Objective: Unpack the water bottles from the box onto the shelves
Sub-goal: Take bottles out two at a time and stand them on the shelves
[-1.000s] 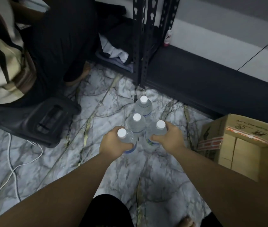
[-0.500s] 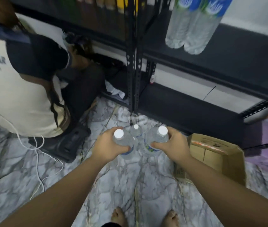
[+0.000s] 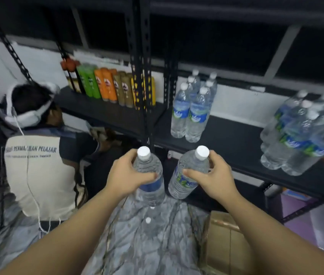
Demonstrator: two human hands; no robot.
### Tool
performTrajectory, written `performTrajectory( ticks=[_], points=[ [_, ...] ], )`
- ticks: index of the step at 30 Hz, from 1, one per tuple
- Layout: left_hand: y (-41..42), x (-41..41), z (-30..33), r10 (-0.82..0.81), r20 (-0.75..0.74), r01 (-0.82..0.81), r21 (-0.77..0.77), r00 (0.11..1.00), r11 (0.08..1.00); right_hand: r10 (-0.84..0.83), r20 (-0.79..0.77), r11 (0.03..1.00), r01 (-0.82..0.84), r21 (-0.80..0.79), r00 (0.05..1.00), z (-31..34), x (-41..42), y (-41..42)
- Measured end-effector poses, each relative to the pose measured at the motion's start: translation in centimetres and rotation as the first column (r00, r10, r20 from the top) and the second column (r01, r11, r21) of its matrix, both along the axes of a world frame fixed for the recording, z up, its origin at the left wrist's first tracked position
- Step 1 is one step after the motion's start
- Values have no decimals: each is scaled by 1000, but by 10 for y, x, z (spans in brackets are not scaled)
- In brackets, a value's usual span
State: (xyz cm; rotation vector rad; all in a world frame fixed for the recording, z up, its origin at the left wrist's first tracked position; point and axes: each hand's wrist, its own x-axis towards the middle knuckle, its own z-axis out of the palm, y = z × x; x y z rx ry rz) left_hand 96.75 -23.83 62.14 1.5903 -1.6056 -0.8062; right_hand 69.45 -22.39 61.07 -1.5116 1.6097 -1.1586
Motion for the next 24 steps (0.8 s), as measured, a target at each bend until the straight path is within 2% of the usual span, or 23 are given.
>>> performTrajectory(
  ticks=[8, 13, 24],
  points=[
    [-10, -51, 99, -8, -121, -11, -160, 993, 987, -16, 76, 993, 25, -118, 997, 98, -45, 3],
    [-13, -82, 154, -41, -108, 14, -242, 993, 970, -20, 75, 978, 35, -207, 997, 145, -68, -5],
    [-45, -121, 274, -64, -169, -7, -386, 983, 922, -38, 102, 879, 82, -470, 994, 273, -97, -30]
  ],
)
